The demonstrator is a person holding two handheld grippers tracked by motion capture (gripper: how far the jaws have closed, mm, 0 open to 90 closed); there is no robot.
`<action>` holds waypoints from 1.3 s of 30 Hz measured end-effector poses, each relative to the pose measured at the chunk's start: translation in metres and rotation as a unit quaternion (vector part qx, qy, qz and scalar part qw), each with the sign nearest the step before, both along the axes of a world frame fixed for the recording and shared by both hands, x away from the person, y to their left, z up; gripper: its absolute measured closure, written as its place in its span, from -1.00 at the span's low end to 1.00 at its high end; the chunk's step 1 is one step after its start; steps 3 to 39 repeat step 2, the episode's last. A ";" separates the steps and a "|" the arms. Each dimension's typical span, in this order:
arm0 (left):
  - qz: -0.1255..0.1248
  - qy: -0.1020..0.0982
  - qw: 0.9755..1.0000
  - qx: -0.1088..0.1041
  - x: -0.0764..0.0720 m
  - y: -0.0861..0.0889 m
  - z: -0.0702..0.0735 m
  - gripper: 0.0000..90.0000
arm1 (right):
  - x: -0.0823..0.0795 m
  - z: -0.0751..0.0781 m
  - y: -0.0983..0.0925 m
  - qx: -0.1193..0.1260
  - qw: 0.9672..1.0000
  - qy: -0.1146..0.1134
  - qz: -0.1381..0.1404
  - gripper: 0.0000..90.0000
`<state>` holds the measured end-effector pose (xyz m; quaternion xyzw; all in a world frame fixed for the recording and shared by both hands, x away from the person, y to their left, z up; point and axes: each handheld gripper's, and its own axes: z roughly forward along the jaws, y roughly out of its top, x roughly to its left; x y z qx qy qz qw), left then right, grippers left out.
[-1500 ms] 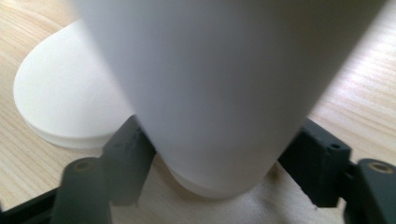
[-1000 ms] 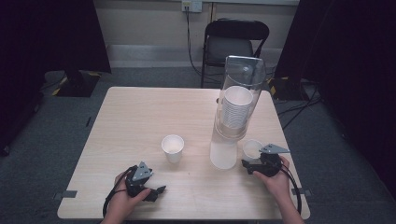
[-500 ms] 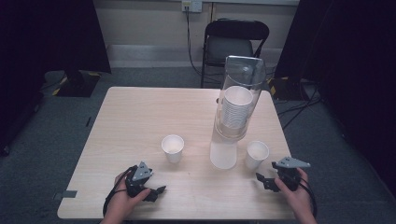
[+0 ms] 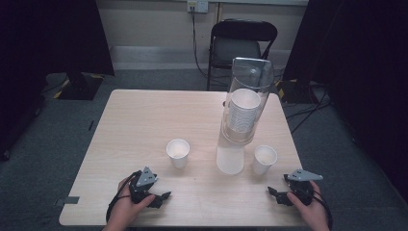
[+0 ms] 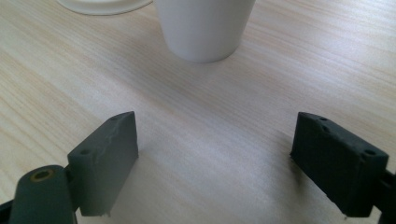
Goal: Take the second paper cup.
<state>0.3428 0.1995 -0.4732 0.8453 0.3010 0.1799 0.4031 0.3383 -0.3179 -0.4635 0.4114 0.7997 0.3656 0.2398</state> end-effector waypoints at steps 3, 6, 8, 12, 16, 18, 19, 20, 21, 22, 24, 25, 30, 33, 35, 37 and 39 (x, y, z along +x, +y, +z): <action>-0.001 -0.001 1.000 0.002 0.000 0.000 0.000 -0.67 | -0.002 0.000 -0.001 0.000 1.000 0.001 0.003 -0.69; -0.001 -0.001 1.000 0.002 0.000 0.000 0.000 -0.67 | -0.002 0.000 -0.001 0.000 1.000 0.001 0.003 -0.69; -0.001 -0.001 1.000 0.002 0.000 0.000 0.000 -0.67 | -0.002 0.000 -0.001 0.000 1.000 0.001 0.003 -0.69; -0.001 -0.001 1.000 0.002 0.000 0.000 0.000 -0.67 | -0.002 0.000 -0.001 0.000 1.000 0.001 0.003 -0.69; -0.001 -0.001 1.000 0.002 0.000 0.000 0.000 -0.67 | -0.002 0.000 -0.001 0.000 1.000 0.001 0.003 -0.69; -0.001 -0.001 1.000 0.002 0.000 0.000 0.000 -0.67 | -0.002 0.000 -0.001 0.000 1.000 0.001 0.003 -0.69; -0.001 -0.001 1.000 0.002 0.000 0.000 0.000 -0.67 | -0.002 0.000 -0.001 0.000 1.000 0.001 0.003 -0.69; -0.001 -0.001 1.000 0.002 0.000 0.000 0.000 -0.67 | -0.002 0.000 -0.001 0.000 1.000 0.001 0.003 -0.69; -0.001 -0.001 1.000 0.002 0.000 0.000 0.000 -0.67 | -0.002 0.000 -0.001 0.000 1.000 0.001 0.003 -0.69; -0.001 -0.001 1.000 0.002 0.000 0.000 0.000 -0.67 | -0.002 0.000 -0.001 0.000 1.000 0.001 0.003 -0.69; -0.001 -0.001 1.000 0.002 0.000 0.000 0.000 -0.67 | -0.002 0.000 -0.001 0.000 1.000 0.001 0.003 -0.69; -0.001 -0.001 1.000 0.002 0.000 0.000 0.000 -0.67 | -0.002 0.000 -0.001 0.000 1.000 0.001 0.003 -0.69; -0.001 -0.001 1.000 0.002 0.000 0.000 0.000 -0.67 | -0.002 0.000 -0.001 0.000 1.000 0.001 0.003 -0.69; -0.001 -0.001 1.000 0.002 0.000 0.000 0.000 -0.67 | -0.002 0.000 -0.001 0.000 1.000 0.001 0.003 -0.69; -0.001 -0.001 1.000 0.002 0.000 0.000 0.000 -0.67 | -0.002 0.000 -0.001 0.000 1.000 0.001 0.003 -0.69; -0.001 -0.001 1.000 0.002 0.000 0.000 0.000 -0.67 | -0.002 0.000 -0.001 0.000 1.000 0.001 0.003 -0.69; -0.001 -0.001 1.000 0.002 0.000 0.000 0.000 -0.67 | -0.002 0.000 -0.001 0.000 1.000 0.001 0.003 -0.69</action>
